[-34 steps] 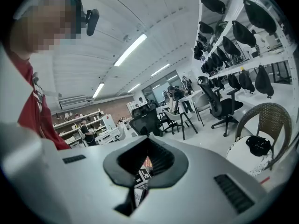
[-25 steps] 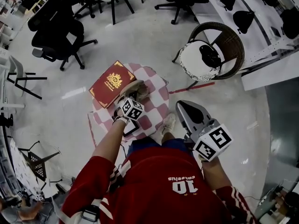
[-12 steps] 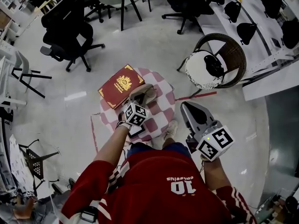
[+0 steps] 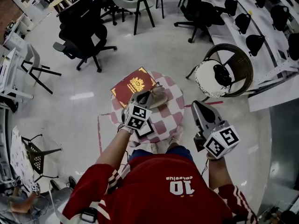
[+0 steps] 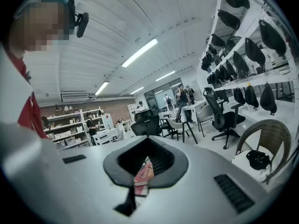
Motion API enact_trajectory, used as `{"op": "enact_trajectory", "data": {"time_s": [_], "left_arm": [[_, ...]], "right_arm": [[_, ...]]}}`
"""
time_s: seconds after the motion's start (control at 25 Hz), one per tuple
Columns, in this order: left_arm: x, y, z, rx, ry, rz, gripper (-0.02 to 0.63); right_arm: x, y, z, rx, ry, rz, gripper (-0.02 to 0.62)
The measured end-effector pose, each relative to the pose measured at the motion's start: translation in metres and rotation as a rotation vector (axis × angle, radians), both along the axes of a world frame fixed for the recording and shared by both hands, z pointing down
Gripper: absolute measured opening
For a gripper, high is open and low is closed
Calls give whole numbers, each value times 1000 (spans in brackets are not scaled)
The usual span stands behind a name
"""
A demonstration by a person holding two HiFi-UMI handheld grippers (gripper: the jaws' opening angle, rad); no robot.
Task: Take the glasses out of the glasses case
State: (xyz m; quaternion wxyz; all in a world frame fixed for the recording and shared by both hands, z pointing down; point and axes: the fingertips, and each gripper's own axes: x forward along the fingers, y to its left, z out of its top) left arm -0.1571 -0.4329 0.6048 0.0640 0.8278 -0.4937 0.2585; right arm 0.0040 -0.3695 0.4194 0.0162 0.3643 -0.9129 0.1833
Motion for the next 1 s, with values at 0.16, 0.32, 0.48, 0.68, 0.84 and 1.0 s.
{"op": "enact_trajectory", "data": {"time_s": [0.16,0.32,0.48,0.68,0.84,1.0], "left_arm": [[-11,13,-39,58,67,-24,20],[-21,28,-76,102,143,-37,20],[-33,48,-108,137,230,-48,20],[-44,70,-155,207,303,-48,20],[-55,85,-193,266,370,-60,20],[-61,97,-230,323,418,-67,20]], "right_arm": [[-8,6,-6,20,1,-8,14],[-19,15,-14,37,-1,-14,12],[-30,26,-18,58,-1,-19,14],[-40,40,-25,72,1,-14,14],[-43,46,-33,104,-2,1,14],[-42,48,-42,131,2,14,14]]}}
